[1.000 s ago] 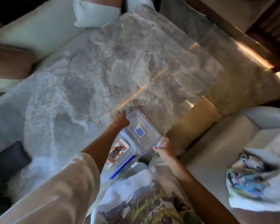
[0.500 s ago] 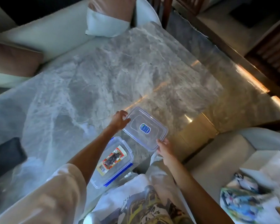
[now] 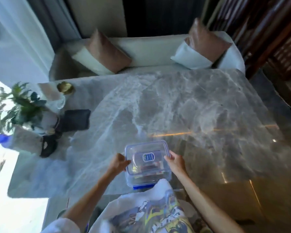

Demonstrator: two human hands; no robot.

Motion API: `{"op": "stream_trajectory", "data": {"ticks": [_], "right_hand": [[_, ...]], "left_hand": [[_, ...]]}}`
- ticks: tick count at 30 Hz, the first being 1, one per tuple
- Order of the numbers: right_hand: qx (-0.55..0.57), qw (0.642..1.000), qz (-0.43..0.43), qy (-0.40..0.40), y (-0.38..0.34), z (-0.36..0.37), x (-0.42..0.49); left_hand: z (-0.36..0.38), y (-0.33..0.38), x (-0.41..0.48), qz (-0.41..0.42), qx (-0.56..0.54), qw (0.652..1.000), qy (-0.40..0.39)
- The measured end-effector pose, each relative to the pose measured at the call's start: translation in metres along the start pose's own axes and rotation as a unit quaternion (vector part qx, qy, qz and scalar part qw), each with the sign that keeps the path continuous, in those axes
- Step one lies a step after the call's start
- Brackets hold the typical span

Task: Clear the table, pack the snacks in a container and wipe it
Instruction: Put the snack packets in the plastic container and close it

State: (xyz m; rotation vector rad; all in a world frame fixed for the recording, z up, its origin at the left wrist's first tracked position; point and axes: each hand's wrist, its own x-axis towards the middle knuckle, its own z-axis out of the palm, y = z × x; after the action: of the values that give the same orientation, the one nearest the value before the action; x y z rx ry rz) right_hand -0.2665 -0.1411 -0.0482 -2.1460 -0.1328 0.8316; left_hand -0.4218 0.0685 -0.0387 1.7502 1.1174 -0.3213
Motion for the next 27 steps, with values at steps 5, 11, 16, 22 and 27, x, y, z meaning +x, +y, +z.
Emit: {"op": "stream_trajectory", "data": {"ticks": [5, 11, 16, 22, 27], "right_hand": [[-0.052, 0.999, -0.005, 0.014, 0.002, 0.004, -0.012], [-0.090, 0.996, -0.004, 0.022, 0.015, 0.006, -0.027], [-0.106, 0.994, 0.015, 0.031, 0.017, 0.012, -0.033], [-0.099, 0.994, 0.032, 0.032, 0.014, 0.014, -0.034], [-0.092, 0.994, 0.038, 0.034, 0.015, 0.013, -0.038]], "left_hand": [[0.020, -0.014, -0.022, -0.012, -0.078, 0.995, 0.067], [0.031, -0.017, -0.028, 0.000, -0.021, 0.994, 0.107], [0.034, -0.019, -0.027, 0.001, 0.045, 0.992, 0.115], [0.031, -0.013, -0.031, 0.006, 0.092, 0.991, 0.098], [0.028, -0.010, -0.028, -0.002, 0.101, 0.991, 0.083]]}}
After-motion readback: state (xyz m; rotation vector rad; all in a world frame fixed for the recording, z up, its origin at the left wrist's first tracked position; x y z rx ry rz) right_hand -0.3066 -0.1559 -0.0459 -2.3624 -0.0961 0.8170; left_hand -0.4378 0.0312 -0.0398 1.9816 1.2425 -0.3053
